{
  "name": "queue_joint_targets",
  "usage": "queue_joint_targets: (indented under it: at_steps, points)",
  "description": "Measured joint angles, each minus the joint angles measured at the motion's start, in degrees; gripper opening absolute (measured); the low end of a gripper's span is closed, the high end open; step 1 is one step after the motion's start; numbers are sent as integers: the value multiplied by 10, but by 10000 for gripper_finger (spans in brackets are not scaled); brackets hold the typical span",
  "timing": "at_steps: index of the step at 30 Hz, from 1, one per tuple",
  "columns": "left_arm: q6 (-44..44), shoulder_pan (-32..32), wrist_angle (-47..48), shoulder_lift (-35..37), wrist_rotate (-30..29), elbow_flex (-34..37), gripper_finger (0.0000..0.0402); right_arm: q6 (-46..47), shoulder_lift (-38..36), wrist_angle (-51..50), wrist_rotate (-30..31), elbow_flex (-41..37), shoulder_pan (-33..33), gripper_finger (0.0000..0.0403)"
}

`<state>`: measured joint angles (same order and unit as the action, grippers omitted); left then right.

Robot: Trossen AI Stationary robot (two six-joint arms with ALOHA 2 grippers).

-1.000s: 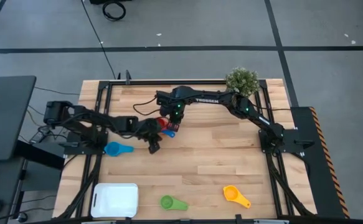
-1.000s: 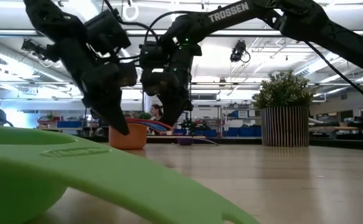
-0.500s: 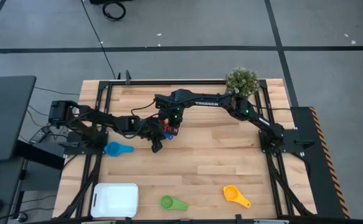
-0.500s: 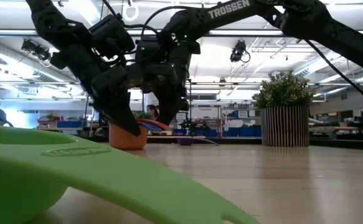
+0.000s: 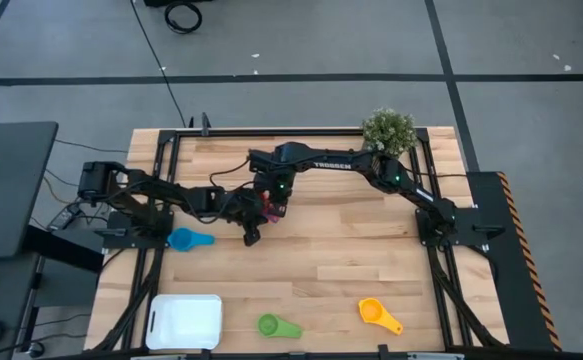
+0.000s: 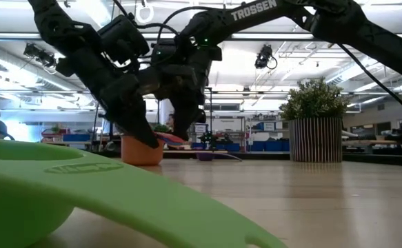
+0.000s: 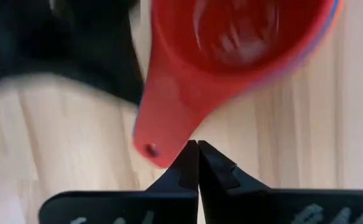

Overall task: Nest measuring cups in basket
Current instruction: Stack the red measuring cup into the blue measuring cup, then stack the light blue measuring cup into the red measuring cup

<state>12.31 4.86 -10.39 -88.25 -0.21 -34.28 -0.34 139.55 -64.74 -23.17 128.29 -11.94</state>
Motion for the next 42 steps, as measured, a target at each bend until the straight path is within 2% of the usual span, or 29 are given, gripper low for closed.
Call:
queue_joint_targets:
  at_steps: [7, 14, 20, 28, 37, 39, 42]
  points:
    - [-17, 0, -14, 0, 25, -1, 0, -3, -1, 2, -6, 1, 0, 3]
    - [23, -16, -9, 1, 55, -3, 0, -4, -13, -29, 40, -1, 1, 2]
    - [51, -20, 2, 28, 60, -4, 0, -5, -65, -54, 94, -1, -1, 2]
    - [40, 21, 58, 128, 58, -3, 0, -16, -173, -95, 179, -1, -13, 3]
    - [69, 43, 118, 301, 60, -4, 0, -44, -320, -188, 228, 0, 10, 3]
    - [67, 41, 176, 332, 58, -18, 0, -40, -343, -211, 245, 0, 24, 3]
    - [53, 33, 322, 354, 31, -64, 0, -26, -366, -250, 252, 0, 43, 2]
